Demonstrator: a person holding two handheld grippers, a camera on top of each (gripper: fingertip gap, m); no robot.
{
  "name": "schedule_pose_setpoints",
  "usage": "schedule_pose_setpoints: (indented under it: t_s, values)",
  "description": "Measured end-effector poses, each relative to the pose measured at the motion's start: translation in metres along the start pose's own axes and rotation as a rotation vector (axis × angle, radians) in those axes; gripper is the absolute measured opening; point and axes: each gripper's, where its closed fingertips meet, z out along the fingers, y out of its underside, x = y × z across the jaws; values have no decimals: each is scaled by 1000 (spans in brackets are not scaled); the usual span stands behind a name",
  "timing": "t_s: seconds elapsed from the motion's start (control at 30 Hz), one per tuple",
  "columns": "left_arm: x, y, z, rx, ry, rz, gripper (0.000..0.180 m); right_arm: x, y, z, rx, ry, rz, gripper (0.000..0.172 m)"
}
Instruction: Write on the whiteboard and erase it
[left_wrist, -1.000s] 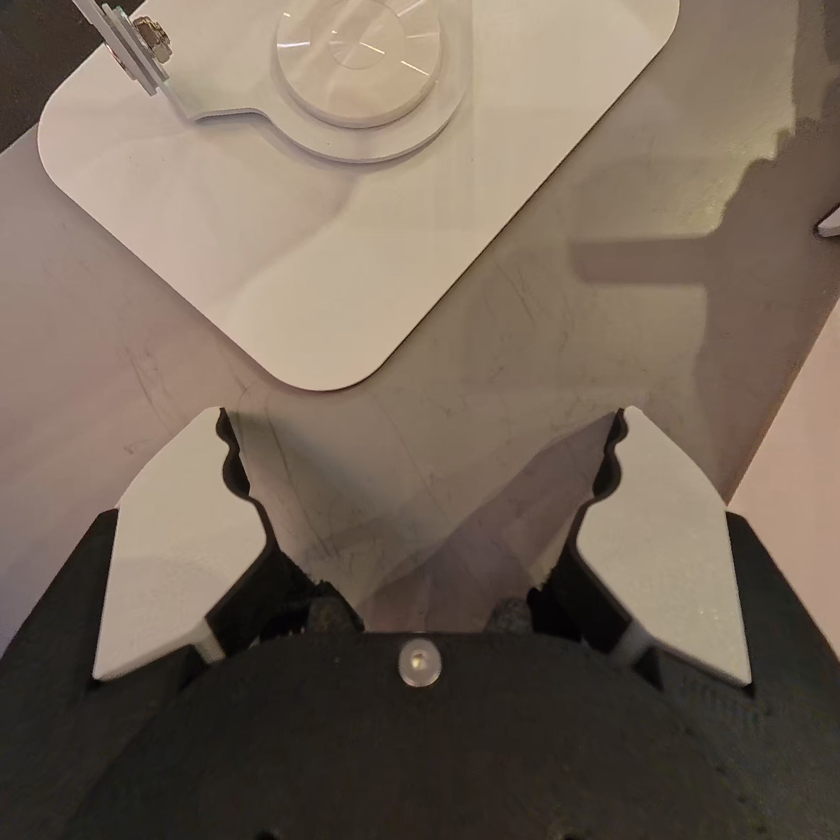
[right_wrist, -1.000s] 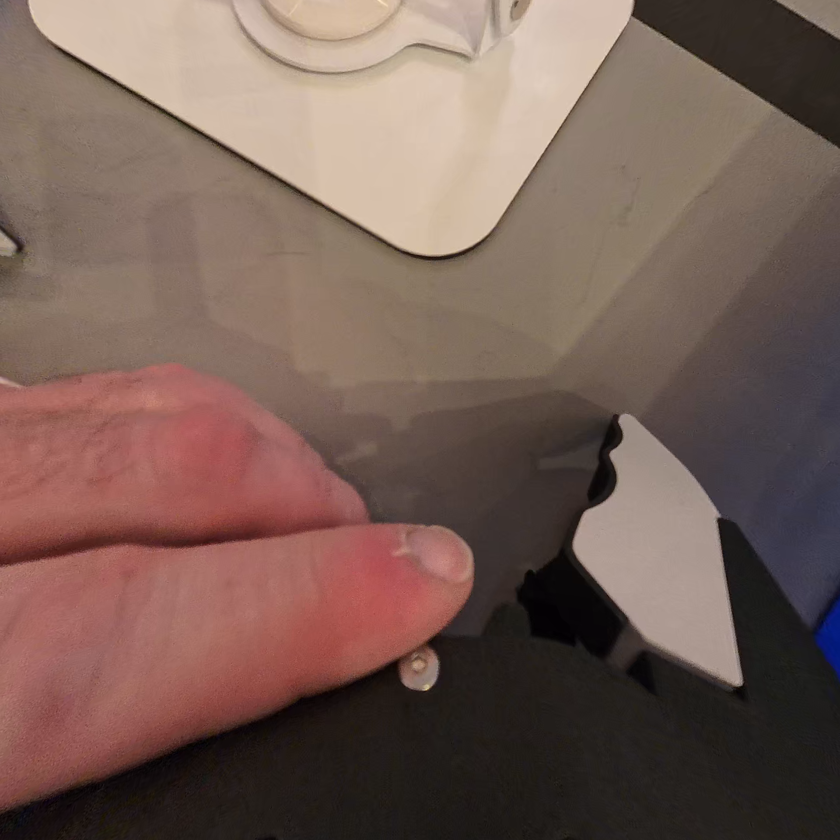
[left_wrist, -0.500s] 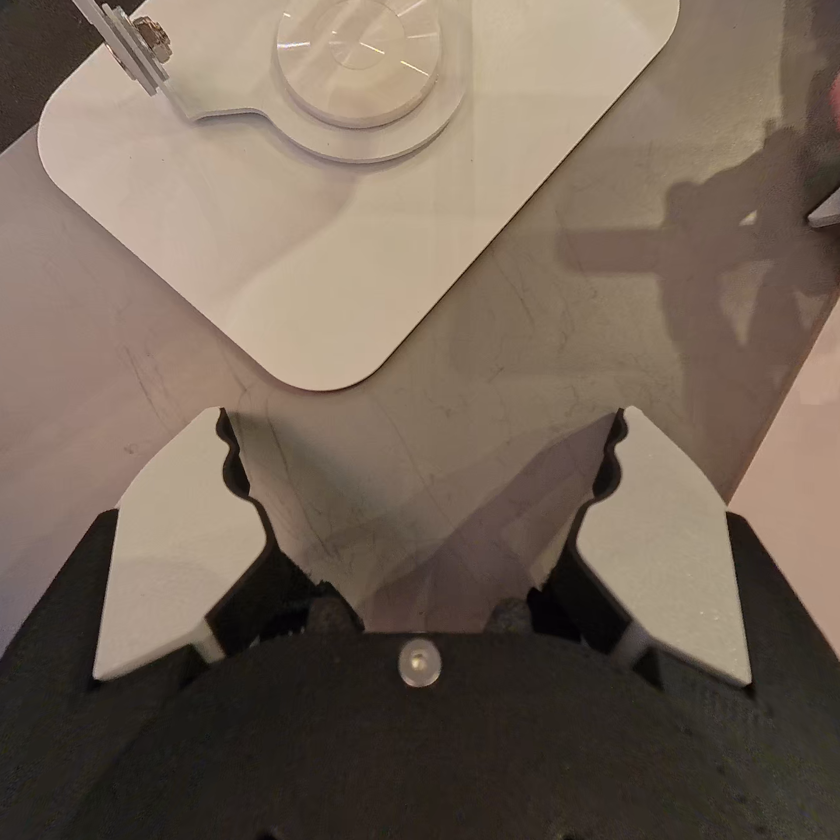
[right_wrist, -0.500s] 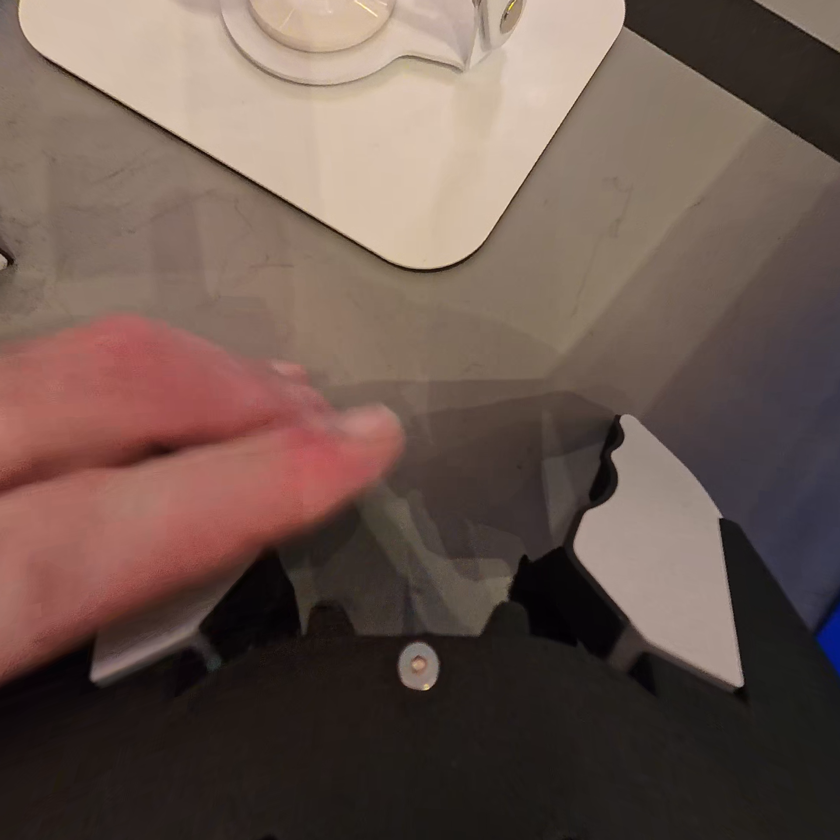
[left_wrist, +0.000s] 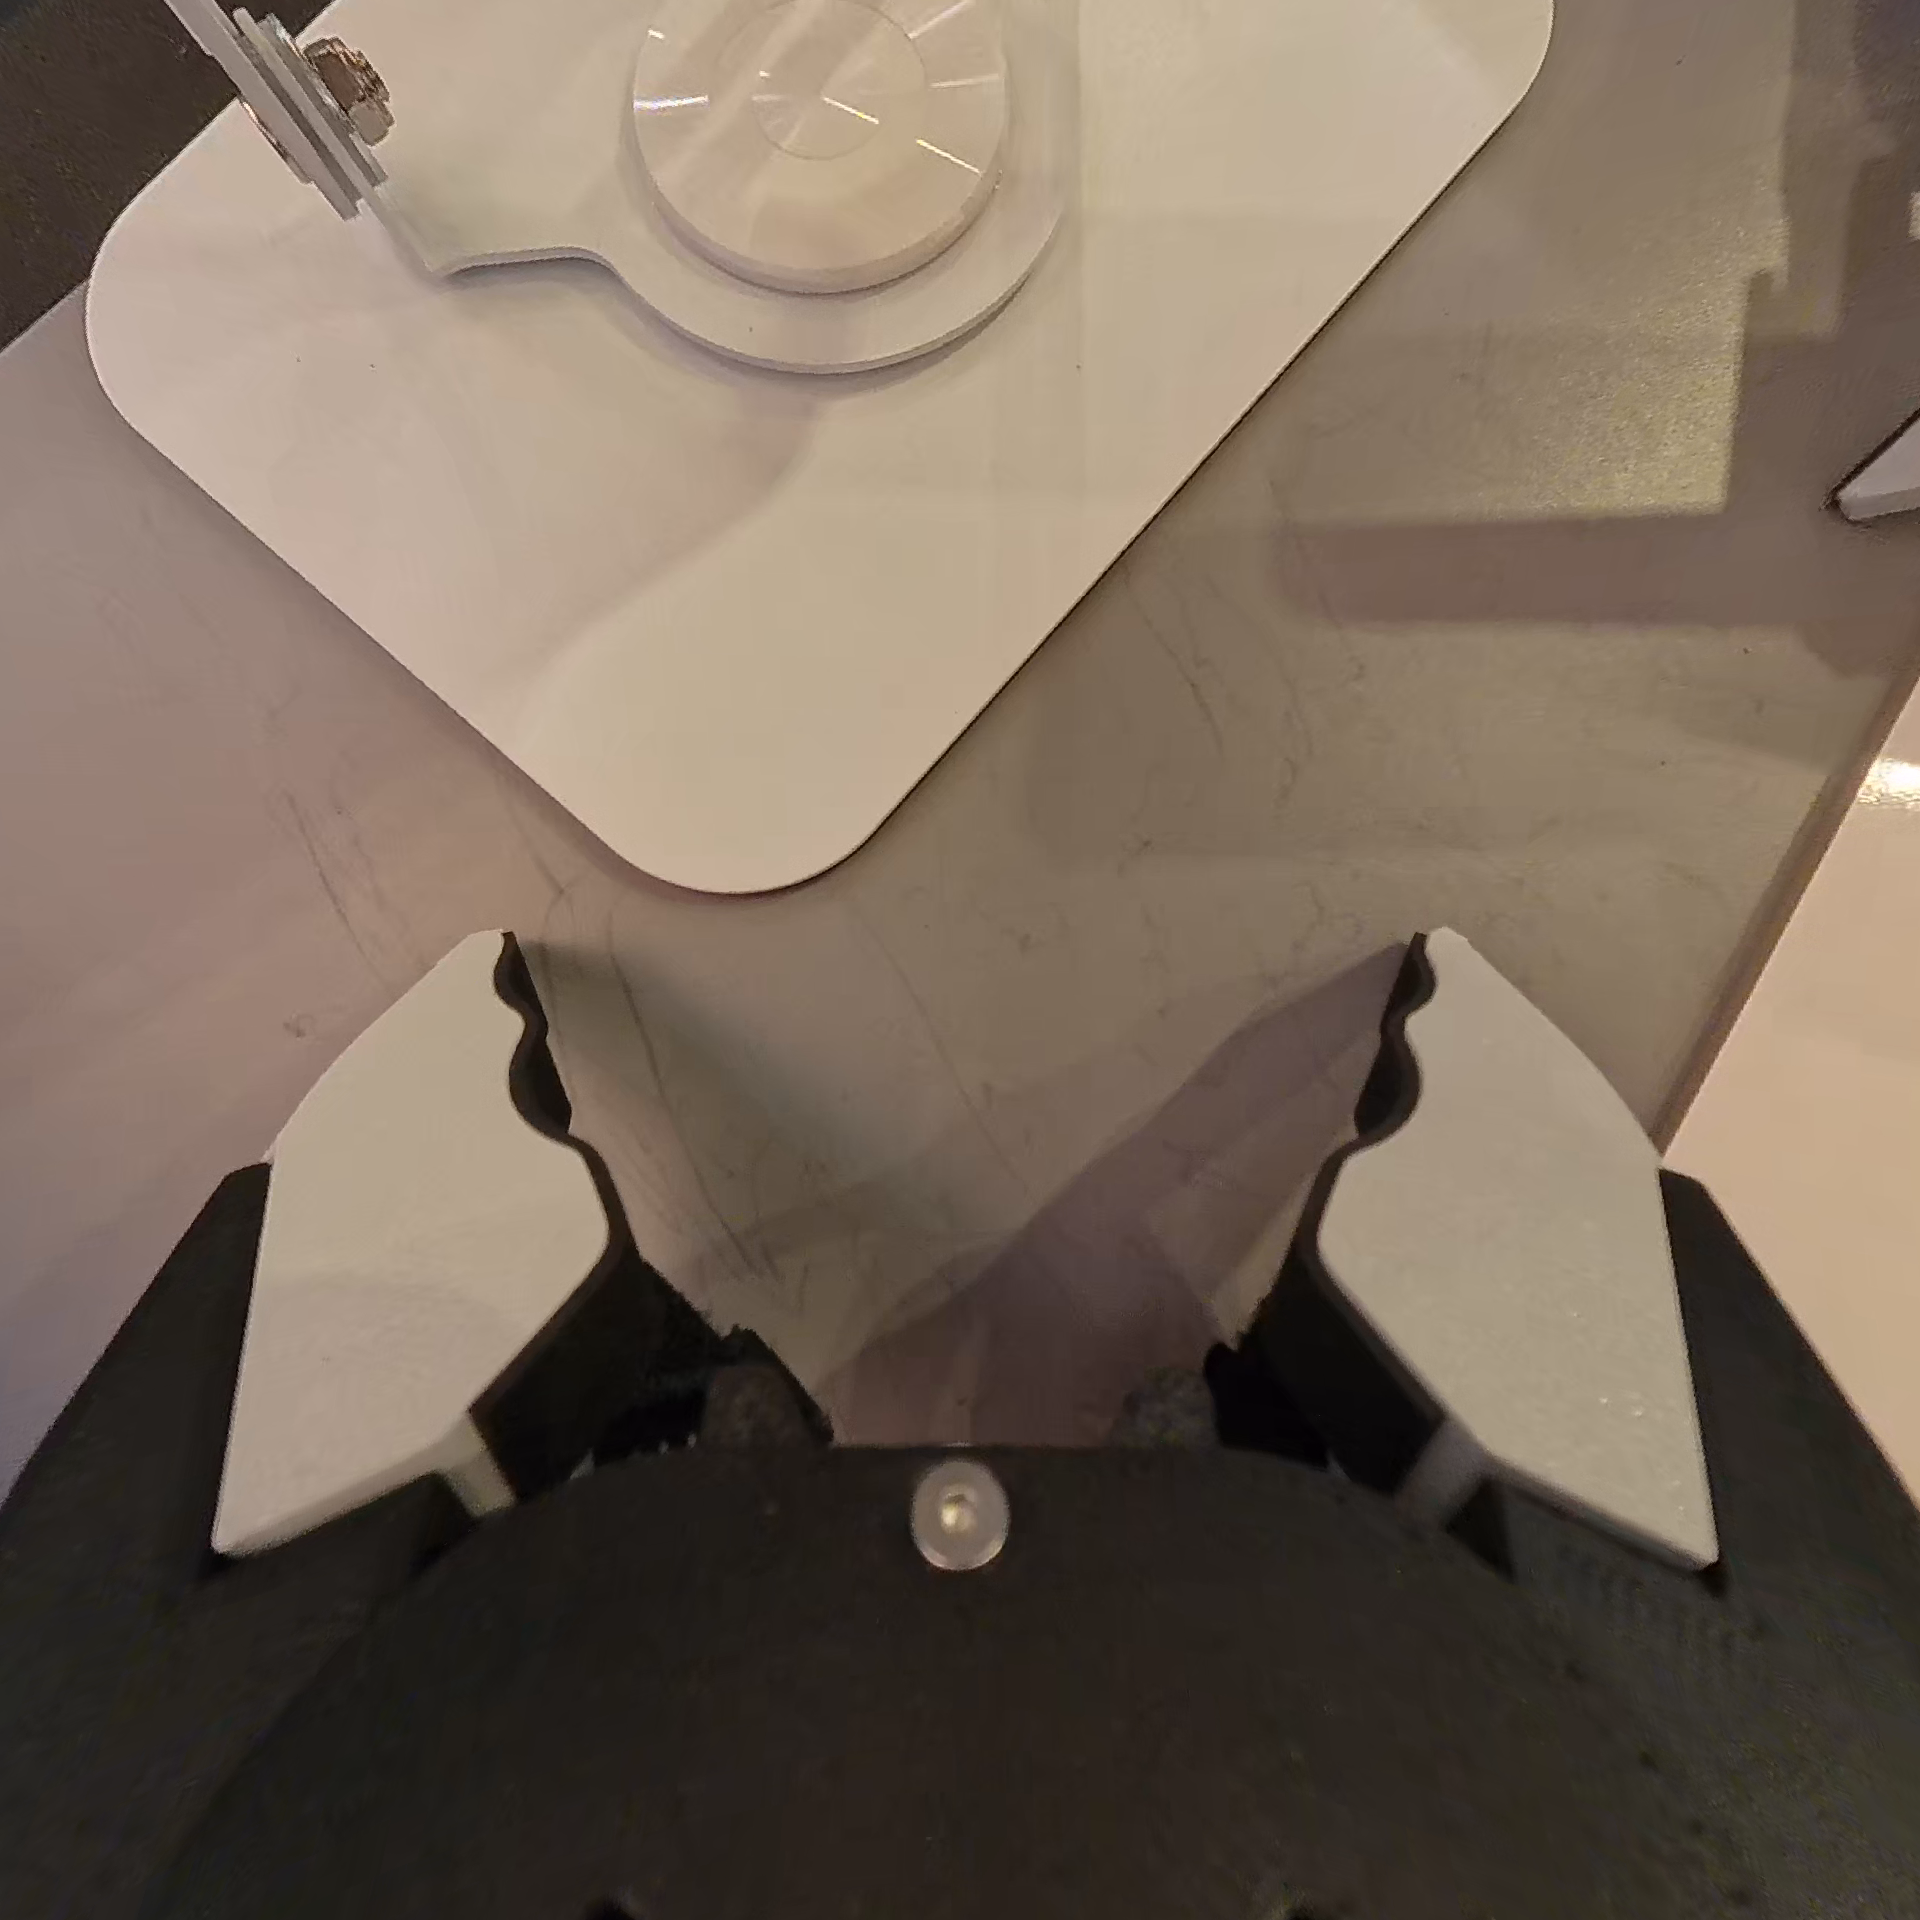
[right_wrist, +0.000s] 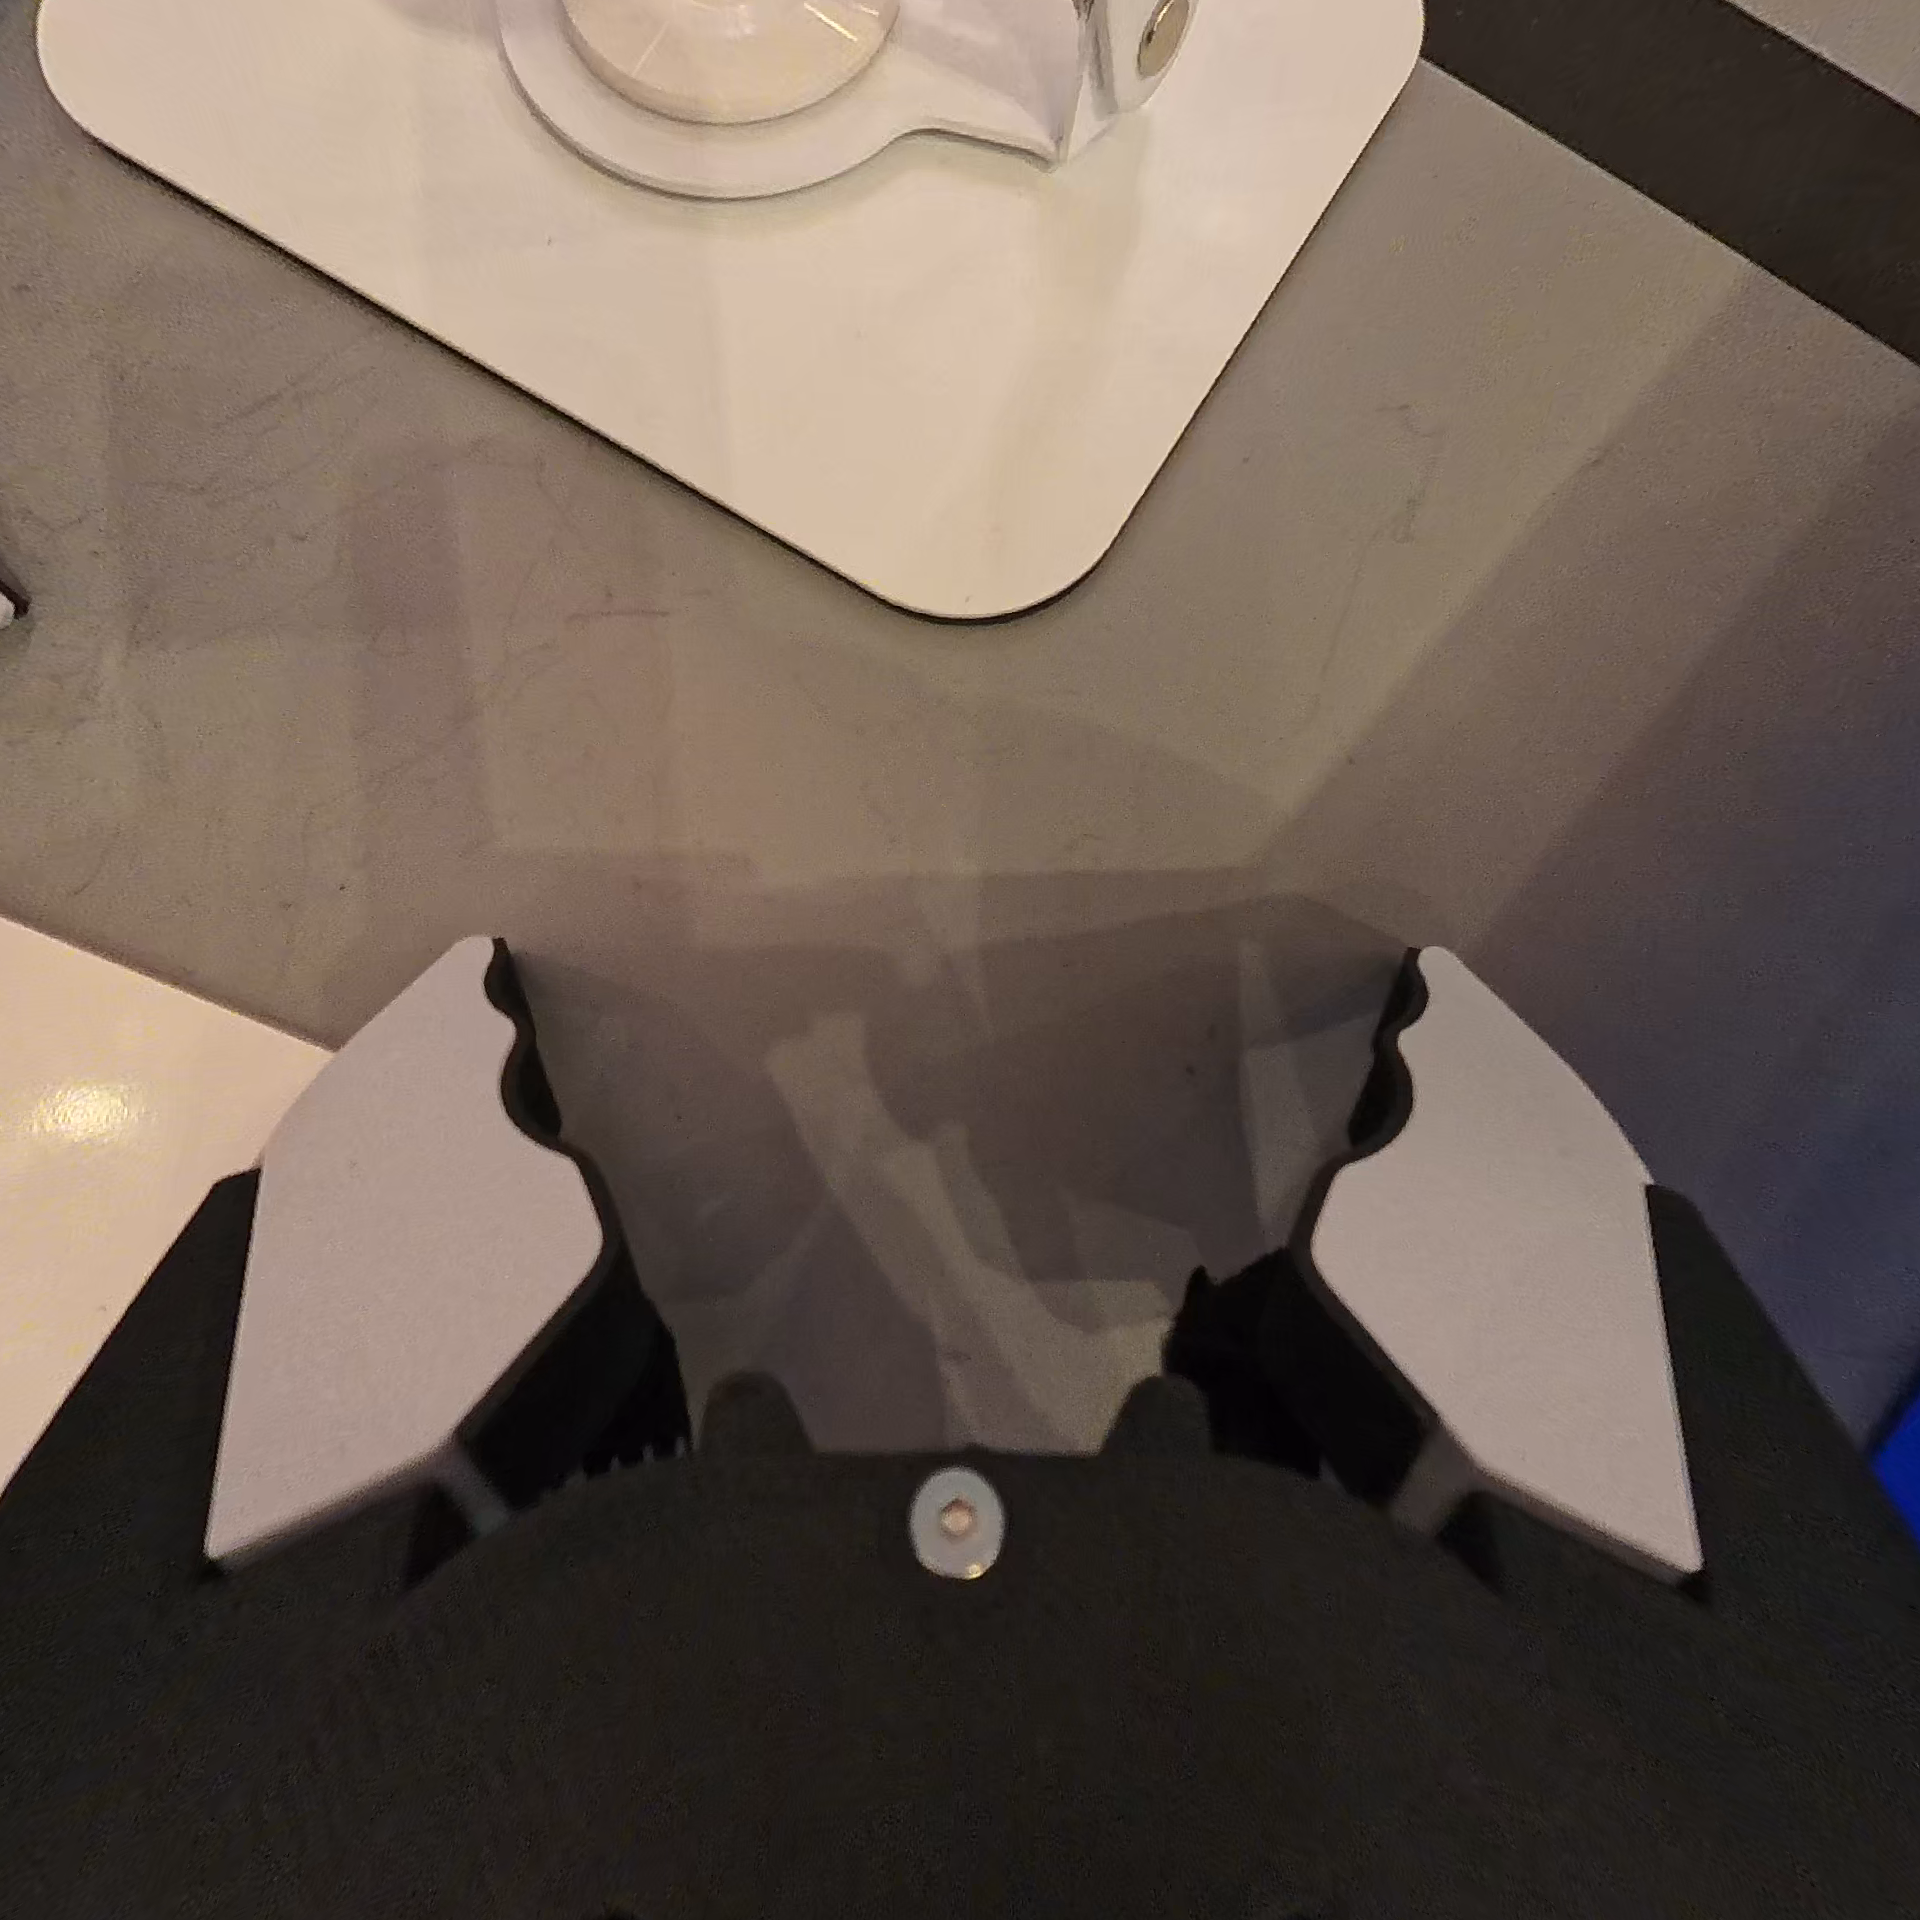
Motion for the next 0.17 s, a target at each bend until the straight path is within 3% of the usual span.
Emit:
schedule_pose_setpoints:
  t_s: [0.17]
  values:
    - [0,0,0,0,0,0,146,0,0,-5,4,1,5,149]
